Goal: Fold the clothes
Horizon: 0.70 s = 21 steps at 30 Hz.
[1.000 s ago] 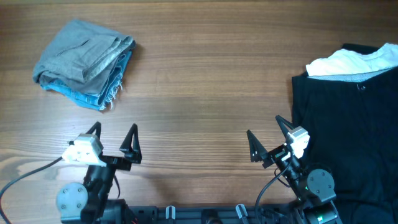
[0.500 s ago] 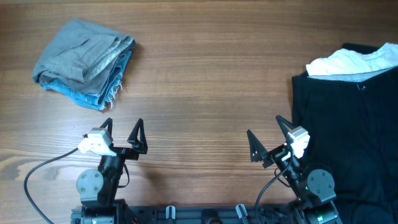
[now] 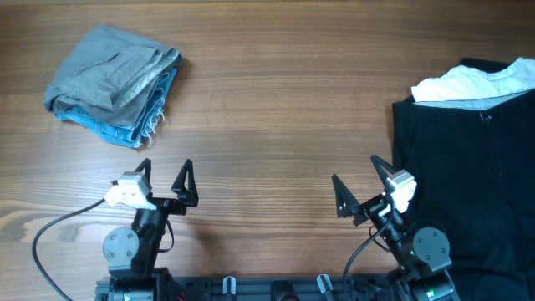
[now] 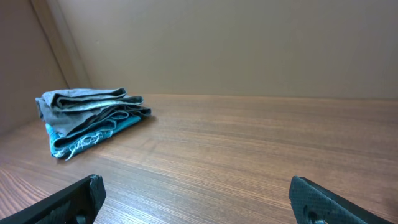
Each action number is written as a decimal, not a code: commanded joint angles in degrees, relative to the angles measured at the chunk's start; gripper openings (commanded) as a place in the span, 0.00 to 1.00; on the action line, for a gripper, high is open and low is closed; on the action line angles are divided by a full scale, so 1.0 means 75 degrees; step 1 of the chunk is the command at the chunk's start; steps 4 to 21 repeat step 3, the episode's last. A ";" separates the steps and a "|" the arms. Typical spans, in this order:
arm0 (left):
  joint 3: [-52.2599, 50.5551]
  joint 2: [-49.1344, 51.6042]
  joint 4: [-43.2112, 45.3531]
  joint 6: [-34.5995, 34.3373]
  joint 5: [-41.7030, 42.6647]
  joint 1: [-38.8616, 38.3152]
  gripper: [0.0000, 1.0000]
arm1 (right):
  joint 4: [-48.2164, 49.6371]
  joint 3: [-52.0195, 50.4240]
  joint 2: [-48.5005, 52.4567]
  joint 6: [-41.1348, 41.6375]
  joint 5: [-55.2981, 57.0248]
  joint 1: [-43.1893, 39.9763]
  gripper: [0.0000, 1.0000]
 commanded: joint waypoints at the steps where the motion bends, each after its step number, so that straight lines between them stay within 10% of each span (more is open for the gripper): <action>1: -0.0044 -0.0067 -0.0003 -0.0067 0.0041 0.0058 1.00 | 0.0017 -0.0009 -0.0052 -0.0085 0.0076 -0.0032 1.00; 21: -0.0044 -0.0067 -0.0003 -0.0070 0.0041 0.0058 1.00 | 0.0017 -0.0009 -0.0052 -0.0085 0.0076 -0.0032 1.00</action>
